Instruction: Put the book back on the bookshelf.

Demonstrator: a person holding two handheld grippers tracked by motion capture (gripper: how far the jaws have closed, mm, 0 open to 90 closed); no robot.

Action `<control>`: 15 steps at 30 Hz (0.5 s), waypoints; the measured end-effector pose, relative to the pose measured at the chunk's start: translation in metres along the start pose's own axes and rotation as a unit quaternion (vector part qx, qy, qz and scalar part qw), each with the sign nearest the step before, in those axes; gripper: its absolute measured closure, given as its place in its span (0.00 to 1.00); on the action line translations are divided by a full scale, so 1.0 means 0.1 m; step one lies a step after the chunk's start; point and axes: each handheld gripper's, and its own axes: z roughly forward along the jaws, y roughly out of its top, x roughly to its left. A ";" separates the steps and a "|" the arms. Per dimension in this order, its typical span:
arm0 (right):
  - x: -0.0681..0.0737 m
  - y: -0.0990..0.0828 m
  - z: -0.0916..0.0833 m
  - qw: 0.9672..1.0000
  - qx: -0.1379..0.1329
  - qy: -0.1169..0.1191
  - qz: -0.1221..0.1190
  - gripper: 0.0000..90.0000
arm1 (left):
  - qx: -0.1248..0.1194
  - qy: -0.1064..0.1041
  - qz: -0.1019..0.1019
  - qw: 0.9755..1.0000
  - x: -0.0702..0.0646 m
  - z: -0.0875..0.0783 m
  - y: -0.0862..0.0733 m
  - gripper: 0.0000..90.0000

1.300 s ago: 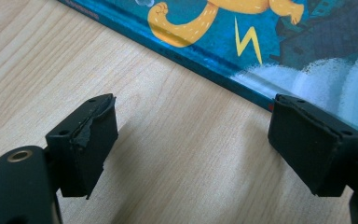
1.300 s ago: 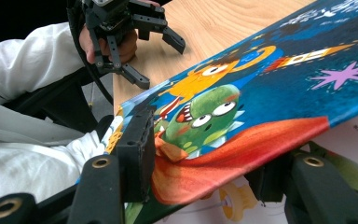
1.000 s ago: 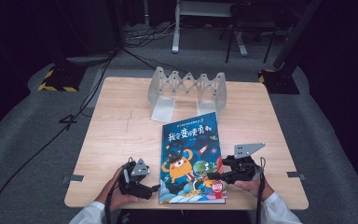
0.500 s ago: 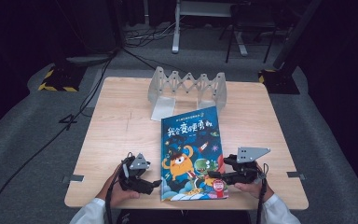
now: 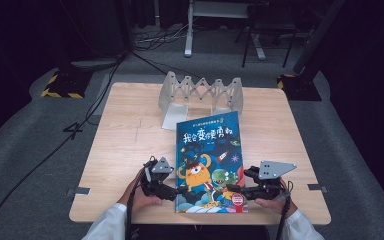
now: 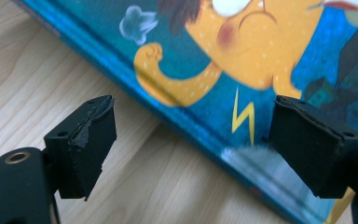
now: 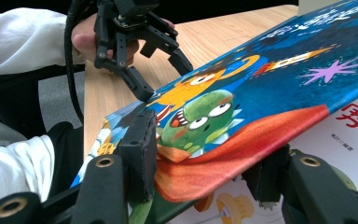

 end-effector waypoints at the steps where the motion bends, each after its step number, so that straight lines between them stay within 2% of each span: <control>1: 0.00 0.00 0.00 1.000 0.000 -0.001 -0.001 0.57 | -0.001 0.002 -0.001 1.000 0.00 0.01 0.02 0.16; 5: 0.01 0.00 -0.01 1.000 -0.001 -0.003 -0.008 0.57 | -0.010 0.000 -0.008 1.000 0.04 0.04 0.05 0.12; 6: 0.01 0.00 -0.01 1.000 -0.002 -0.003 -0.010 0.57 | -0.013 -0.010 -0.020 1.000 0.06 0.04 0.05 0.12; 8: 0.02 0.00 -0.02 1.000 -0.004 -0.004 -0.016 0.57 | -0.018 -0.028 -0.031 0.999 0.10 0.06 0.05 0.13; 12: 0.05 0.02 -0.02 1.000 -0.006 -0.007 -0.027 0.57 | -0.024 -0.041 -0.025 0.999 0.12 0.08 0.08 0.10; 15: 0.05 0.01 -0.03 1.000 -0.007 -0.007 -0.030 0.57 | -0.021 -0.054 -0.032 0.998 0.14 0.11 0.11 0.07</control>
